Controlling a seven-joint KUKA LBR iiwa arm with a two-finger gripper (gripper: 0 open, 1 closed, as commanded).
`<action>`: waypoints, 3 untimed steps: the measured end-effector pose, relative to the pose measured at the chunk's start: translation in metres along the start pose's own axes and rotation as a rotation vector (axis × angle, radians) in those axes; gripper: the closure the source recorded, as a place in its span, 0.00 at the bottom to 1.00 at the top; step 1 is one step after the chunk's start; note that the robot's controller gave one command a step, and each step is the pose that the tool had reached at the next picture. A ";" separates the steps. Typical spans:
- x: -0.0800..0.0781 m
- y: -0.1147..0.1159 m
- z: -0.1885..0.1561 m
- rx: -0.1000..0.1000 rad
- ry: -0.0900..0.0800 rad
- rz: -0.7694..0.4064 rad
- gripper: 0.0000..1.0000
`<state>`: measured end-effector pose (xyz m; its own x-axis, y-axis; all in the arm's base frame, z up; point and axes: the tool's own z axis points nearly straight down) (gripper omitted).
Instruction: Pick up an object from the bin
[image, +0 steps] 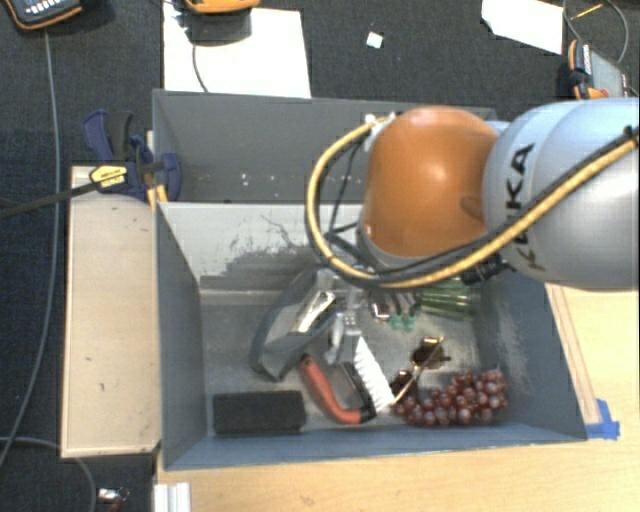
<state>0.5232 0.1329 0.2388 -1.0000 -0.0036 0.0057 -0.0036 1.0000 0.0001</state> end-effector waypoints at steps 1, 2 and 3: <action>-0.002 -0.001 -0.005 -0.001 -0.008 0.006 0.00; -0.052 -0.006 0.125 -0.001 -0.014 -0.212 0.00; -0.065 0.000 0.075 0.001 -0.024 -0.463 0.00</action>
Offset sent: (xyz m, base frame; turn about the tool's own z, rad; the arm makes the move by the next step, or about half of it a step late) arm 0.0642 -0.0086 -0.1688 -0.2761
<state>0.5881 0.1332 0.1631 -0.8930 -0.4497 -0.0182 -0.4497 0.8932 -0.0036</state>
